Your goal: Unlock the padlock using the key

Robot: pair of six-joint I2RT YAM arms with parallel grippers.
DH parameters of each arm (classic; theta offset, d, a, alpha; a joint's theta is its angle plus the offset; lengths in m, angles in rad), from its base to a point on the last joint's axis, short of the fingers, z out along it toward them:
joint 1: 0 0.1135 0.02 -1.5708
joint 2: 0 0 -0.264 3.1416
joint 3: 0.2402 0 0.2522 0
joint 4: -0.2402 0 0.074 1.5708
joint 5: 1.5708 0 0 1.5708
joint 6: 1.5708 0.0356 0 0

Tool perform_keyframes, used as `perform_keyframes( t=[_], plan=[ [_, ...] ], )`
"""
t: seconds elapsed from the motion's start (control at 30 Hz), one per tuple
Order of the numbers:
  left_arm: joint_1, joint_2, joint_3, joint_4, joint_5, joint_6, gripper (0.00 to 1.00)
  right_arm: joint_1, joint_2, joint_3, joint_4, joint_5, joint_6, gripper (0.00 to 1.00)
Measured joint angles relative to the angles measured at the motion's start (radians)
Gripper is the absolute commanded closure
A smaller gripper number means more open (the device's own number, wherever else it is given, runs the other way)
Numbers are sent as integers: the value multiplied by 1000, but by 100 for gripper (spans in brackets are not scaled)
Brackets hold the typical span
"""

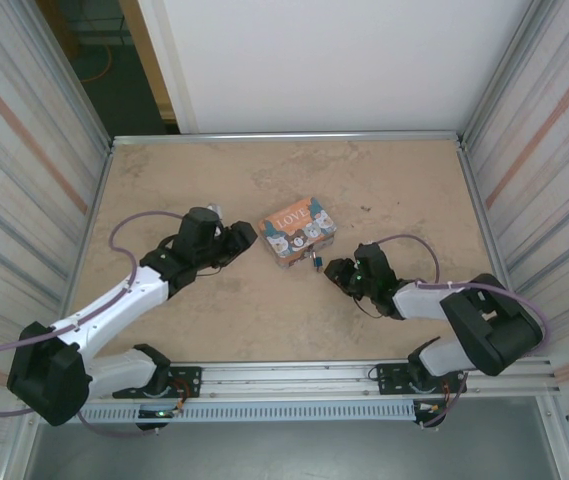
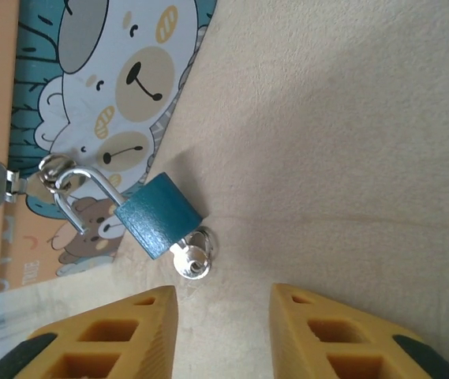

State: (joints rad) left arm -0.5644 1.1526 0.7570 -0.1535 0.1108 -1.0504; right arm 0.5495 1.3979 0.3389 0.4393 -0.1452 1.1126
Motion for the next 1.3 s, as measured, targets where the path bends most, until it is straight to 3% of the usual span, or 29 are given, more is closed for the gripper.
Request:
perform_keyframes(
  t=[0.23, 0.57, 0.8, 1.07, 1.3],
  plan=[
    [27, 1, 0, 0, 23, 7, 38, -9, -110, 34, -138, 25, -99, 41],
    [54, 27, 1, 0, 75, 47, 26, -45, -187, 88, -259, 9, -253, 0],
    [55, 53, 16, -9, 108, 98, 2, -73, -199, 110, -269, -40, -323, 1],
    [56, 137, 71, -30, 163, 158, 1, -102, -187, 118, -269, -108, -367, 1],
    [116, 259, 108, -25, 296, 180, 3, -134, -132, 167, -257, -203, -427, 1]
  ],
)
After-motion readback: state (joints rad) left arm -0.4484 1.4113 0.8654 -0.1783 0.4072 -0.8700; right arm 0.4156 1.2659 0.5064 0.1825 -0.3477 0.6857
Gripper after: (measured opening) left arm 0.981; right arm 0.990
